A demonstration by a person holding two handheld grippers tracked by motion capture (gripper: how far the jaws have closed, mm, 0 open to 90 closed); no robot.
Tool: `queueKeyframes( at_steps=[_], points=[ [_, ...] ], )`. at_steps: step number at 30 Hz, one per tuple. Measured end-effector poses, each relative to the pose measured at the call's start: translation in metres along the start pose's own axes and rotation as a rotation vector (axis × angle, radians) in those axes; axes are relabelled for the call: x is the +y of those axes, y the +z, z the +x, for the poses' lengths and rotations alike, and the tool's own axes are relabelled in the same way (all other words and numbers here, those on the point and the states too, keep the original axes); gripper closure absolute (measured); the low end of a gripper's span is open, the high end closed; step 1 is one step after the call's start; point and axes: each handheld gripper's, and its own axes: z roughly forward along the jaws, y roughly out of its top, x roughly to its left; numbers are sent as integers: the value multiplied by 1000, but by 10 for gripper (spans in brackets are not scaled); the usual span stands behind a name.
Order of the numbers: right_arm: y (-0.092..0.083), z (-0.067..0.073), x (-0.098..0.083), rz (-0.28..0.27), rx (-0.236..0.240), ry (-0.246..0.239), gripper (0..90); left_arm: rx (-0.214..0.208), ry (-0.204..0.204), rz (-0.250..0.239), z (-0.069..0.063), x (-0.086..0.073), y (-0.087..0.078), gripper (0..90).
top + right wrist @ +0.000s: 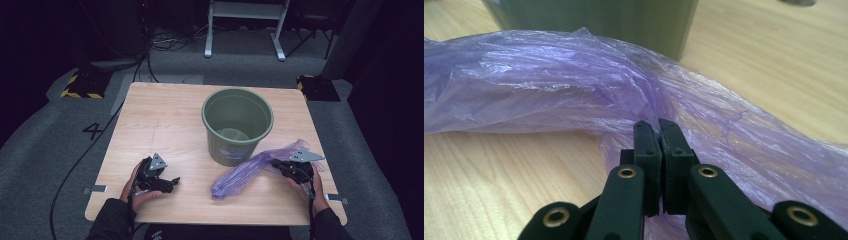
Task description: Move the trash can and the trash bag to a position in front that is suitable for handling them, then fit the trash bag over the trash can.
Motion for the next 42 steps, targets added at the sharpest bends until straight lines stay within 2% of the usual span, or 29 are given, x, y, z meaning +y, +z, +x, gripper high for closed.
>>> queueKeyframes(
  at_steps=[1, 2, 5, 6, 7, 8, 10, 12, 18, 22, 32, 42],
  points=[
    [0, 0, 0, 0, 0, 0, 881, 0, 0, 0, 0, 0, 0, 126],
    [-3, -2, 1, -37, -15, 2, 884, 0, 0, 0, 0, 0, 0, 126],
    [-4, -3, 3, -61, -20, 8, 890, -2, 4, 1, 0, 0, 0, 125],
    [-5, -2, 6, -69, -34, -13, 891, -3, 5, -1, 1, 0, 0, 125],
    [-5, -2, 6, -69, -34, -13, 891, -3, 5, -1, 1, 0, 0, 126],
    [-5, 0, 7, -65, -56, -40, 891, -3, 5, -1, 1, 0, 0, 125],
    [-6, 0, 7, -72, -59, -44, 892, -3, 5, 1, 1, 0, 0, 125],
    [-9, 1, 8, -98, -40, -39, 892, -2, 6, 1, 1, 0, 0, 126],
    [-25, 7, 14, -179, -21, -100, 895, -3, 3, 0, 0, 0, 0, 126],
    [-32, 10, 16, -216, -8, -116, 896, -4, 2, -1, 0, 0, 0, 127],
    [-46, 18, 24, -283, 5, -146, 897, -6, 6, 1, 1, 0, 0, 125],
    [-56, 22, 30, -324, -2, -148, 898, -7, 10, 2, 1, 0, 0, 124]
  ],
)
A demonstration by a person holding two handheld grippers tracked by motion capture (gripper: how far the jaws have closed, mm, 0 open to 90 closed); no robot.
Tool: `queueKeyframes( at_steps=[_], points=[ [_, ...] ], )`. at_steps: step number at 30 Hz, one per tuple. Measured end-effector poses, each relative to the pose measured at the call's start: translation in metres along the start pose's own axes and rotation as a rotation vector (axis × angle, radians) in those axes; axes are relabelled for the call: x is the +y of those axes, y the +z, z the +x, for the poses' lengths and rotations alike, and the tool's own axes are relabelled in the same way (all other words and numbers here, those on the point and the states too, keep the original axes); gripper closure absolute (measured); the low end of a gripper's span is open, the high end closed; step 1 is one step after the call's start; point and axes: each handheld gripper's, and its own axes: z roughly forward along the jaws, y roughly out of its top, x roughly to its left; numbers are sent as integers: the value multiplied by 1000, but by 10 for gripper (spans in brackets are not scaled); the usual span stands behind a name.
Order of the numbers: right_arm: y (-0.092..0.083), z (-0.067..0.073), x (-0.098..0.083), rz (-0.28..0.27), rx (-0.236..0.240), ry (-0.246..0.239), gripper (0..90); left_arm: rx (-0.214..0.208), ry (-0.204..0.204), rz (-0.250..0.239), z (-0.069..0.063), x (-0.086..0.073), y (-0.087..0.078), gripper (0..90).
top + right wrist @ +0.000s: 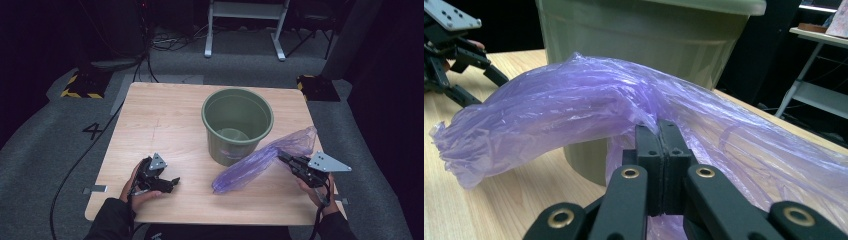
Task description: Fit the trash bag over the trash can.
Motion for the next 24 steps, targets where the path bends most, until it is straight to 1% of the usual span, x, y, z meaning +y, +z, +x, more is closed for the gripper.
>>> queueKeyframes(
  at_steps=[5, 6, 7, 8, 12, 16, 24],
  points=[
    [-1, 3, 1, 0, 5, -16, 898, -8, 0, -4, 0, 0, 1, 121],
    [-4, 3, 3, -15, 6, -15, 897, -9, 0, -4, 0, 0, 1, 121],
    [-4, 3, 3, -15, 6, -15, 897, -9, -1, -4, 0, 0, 1, 121],
    [-8, 3, 6, -32, 10, -13, 897, -8, 0, -4, 0, 0, 1, 121],
    [-13, 5, 12, -56, 9, -13, 898, -3, -1, -4, 0, 0, 1, 122],
    [-19, 8, 21, -95, 14, -15, 898, -4, -1, -4, 0, 0, 1, 122],
    [-22, 7, 31, -126, 9, 0, 898, -4, -1, -4, 0, 0, 1, 122]
  ],
)
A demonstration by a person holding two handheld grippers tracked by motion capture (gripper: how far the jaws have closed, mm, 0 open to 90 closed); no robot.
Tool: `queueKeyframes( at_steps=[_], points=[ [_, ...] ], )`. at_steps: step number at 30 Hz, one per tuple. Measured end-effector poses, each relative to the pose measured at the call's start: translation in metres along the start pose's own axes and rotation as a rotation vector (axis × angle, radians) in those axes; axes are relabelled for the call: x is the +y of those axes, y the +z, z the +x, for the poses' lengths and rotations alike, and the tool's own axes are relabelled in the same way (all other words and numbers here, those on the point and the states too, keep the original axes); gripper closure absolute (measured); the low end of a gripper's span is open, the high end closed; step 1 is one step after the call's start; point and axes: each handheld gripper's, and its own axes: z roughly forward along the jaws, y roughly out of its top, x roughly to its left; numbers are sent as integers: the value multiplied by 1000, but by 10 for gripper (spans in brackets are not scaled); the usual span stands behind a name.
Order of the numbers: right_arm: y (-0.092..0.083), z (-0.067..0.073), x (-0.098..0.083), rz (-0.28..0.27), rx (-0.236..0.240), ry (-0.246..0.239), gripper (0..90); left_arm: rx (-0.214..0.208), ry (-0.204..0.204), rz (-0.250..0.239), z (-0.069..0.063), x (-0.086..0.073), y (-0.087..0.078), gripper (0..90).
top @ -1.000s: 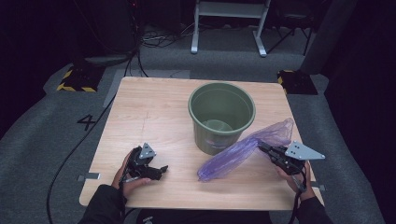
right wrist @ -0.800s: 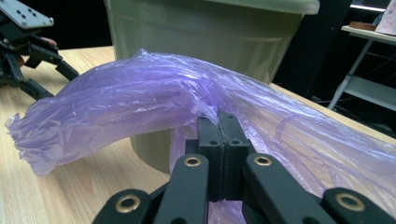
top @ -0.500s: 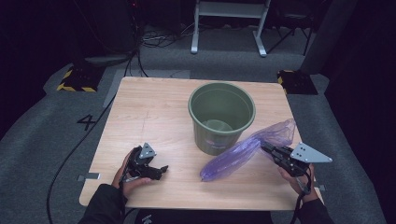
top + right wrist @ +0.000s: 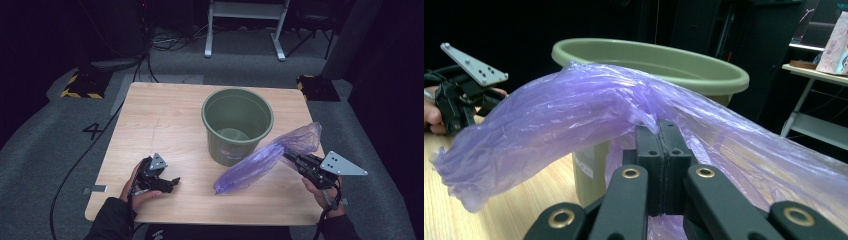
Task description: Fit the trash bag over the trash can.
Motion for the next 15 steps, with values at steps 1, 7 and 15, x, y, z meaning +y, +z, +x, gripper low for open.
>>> queueKeyframes(
  at_steps=[1, 7, 15],
  points=[
    [0, 0, 2, -4, 3, 4, 898, 0, 0, 0, 0, 0, 0, 122],
    [-3, 3, 18, -36, 4, -15, 898, 0, 1, 0, 0, 0, 0, 122],
    [-6, -1, 34, -69, 2, -28, 899, 0, 1, 0, 0, 0, 0, 122]
  ],
)
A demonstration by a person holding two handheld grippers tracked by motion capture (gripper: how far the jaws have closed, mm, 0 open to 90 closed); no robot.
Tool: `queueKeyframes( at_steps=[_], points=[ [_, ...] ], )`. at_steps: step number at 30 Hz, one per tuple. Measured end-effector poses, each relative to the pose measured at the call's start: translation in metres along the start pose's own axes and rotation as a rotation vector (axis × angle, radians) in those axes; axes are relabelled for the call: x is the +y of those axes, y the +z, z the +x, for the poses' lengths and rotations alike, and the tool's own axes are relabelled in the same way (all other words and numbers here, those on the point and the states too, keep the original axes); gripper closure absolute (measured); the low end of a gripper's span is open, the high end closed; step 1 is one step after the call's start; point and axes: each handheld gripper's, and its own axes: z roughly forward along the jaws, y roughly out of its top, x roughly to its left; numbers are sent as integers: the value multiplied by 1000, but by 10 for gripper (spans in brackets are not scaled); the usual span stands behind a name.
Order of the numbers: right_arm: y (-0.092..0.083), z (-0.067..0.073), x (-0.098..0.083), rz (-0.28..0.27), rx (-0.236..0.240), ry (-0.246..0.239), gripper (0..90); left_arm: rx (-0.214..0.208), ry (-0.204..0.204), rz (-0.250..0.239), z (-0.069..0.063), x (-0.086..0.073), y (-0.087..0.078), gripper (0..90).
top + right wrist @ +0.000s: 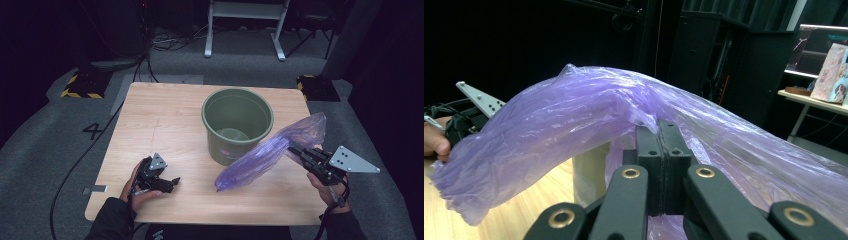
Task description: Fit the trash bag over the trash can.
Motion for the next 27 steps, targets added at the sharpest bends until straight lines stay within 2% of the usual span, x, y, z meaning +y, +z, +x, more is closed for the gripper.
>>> queueKeyframes(
  at_steps=[5, 13, 17, 27],
  points=[
    [1, -6, 13, -28, -7, 9, 899, 4, -2, 1, 0, 0, 0, 122],
    [9, -17, 33, -34, -39, 3, 900, 4, -1, 1, 0, 0, 0, 122],
    [17, -24, 37, -26, -64, 0, 900, 3, -1, 0, 0, 0, 0, 122],
    [35, -38, 42, -31, -84, 24, 900, 3, -1, 0, 0, 0, 0, 121]
  ],
)
